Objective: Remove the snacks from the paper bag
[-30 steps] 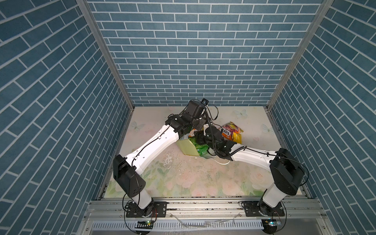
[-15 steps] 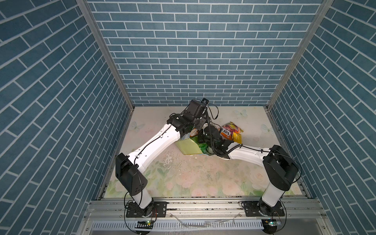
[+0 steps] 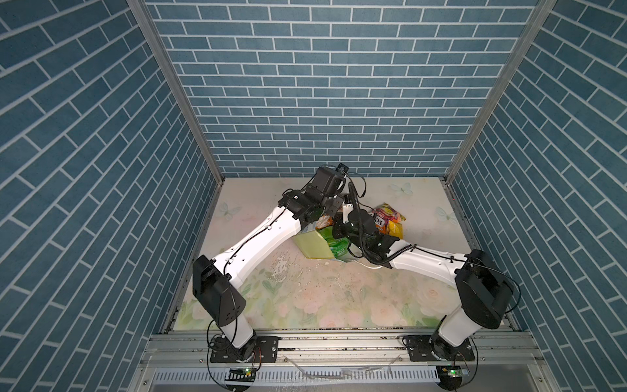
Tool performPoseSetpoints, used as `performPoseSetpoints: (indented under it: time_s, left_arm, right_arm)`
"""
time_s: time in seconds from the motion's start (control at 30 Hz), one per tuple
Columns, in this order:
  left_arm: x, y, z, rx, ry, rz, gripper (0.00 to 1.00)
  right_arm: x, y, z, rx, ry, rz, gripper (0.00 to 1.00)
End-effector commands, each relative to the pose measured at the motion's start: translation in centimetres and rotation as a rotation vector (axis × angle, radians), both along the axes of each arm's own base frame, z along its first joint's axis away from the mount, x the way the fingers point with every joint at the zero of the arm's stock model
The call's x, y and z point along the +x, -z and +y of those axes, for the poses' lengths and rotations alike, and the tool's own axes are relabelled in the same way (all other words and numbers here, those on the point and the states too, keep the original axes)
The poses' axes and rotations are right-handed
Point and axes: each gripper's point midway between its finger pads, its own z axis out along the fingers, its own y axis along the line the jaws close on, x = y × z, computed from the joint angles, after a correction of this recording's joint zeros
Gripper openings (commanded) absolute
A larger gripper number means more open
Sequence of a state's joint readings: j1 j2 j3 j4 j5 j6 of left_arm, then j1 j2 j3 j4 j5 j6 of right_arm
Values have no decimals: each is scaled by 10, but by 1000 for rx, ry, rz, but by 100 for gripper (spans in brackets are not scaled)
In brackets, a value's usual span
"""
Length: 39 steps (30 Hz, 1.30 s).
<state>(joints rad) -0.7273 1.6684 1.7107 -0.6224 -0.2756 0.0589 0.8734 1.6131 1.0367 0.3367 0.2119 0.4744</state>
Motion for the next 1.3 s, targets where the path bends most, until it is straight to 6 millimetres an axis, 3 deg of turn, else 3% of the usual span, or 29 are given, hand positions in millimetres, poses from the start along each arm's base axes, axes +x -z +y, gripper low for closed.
performPoseSetpoints:
  time_s: [0.0,0.13,0.47,0.8,1.07,1.27]
  left_arm:
    - [2,-43,-5,-90,-1,-119,0]
    - [2,-43,-4,-90,-6,-121,0]
    - [1,-48,-6,-107,4,-127,0]
    - [4,-49,-7,-103,0,-133,0]
    - [3,-50,-9,-113,5,-129,0]
    - [2,-52,-7,-120,4,-131,0]
  right_arm:
    - [-4,-33,-1,101,-20,-41,9]
    - [-6,-36,-1,124,-35,-31,8]
    - [-19,-40,20,203,-157,32,34]
    - [-27,-32,32,240,-219,106,44]
    - [-25,-18,41,225,-234,144,44]
    - [-20,-13,45,216,-226,146,33]
